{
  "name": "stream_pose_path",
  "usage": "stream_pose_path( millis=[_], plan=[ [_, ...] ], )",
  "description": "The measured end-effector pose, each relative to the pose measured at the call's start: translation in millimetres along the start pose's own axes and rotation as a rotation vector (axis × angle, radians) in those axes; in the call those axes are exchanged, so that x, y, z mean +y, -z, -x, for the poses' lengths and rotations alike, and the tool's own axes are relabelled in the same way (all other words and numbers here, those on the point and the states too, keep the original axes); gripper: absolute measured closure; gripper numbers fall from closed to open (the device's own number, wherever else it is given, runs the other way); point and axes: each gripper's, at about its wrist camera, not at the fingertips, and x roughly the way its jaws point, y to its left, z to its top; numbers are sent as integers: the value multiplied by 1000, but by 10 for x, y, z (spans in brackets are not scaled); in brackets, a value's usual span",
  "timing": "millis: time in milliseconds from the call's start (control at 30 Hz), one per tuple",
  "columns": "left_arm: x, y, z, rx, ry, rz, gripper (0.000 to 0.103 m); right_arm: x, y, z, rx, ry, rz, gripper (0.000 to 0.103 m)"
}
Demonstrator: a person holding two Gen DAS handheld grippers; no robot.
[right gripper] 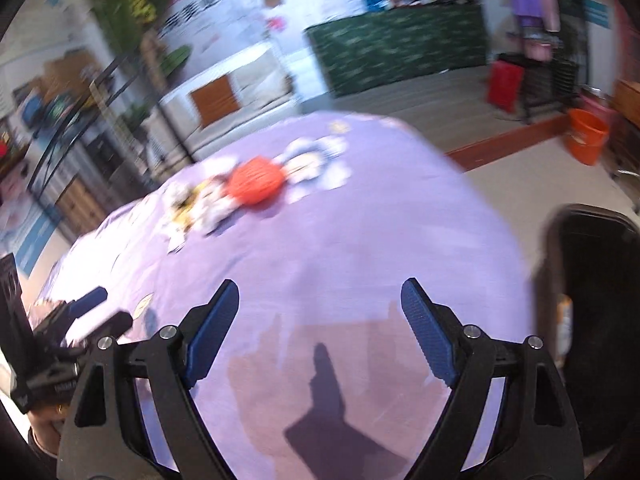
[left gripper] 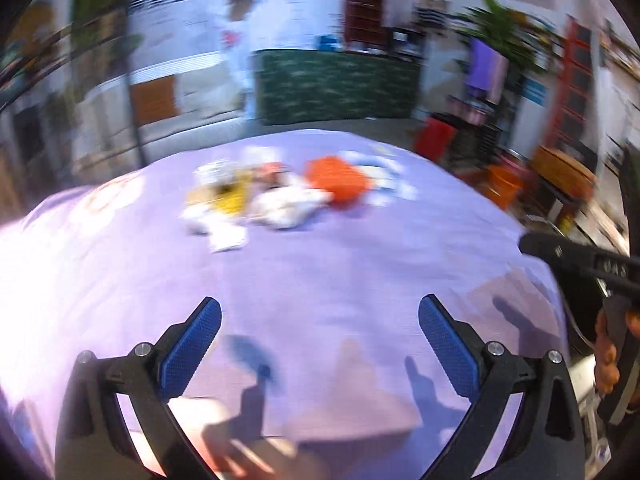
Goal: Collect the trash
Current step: 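Move both open tools back over the trash on the table, then grasp the white printed wrapper with the left tool while the right tool grasps white tissues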
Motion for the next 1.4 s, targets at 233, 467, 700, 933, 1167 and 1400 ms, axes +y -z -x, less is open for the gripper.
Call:
stream_pose_path(
  millis=[233,467,700,933,1167,1400],
  plan=[
    [737,-57,-9,2,-61,177,7,661,-165,-627,117,-103,124,20],
    [951,-204,-244,31,-54,243,11,1231,-423,-1308,192,-133,223,32],
    [1058,-324,-435,52,-49,267,14,1609,-648,-1836,214,-86,299,44],
    [1128,-405,-673,79,-43,277,15,1545,-729,-2152,241,-51,232,88],
    [1231,-499,-903,94,-17,318,19,1320,-609,-1788,249,-133,173,98],
    [1217,-693,-1191,88,-6,298,23,1113,-394,-1287,213,-157,150,98]
  ],
)
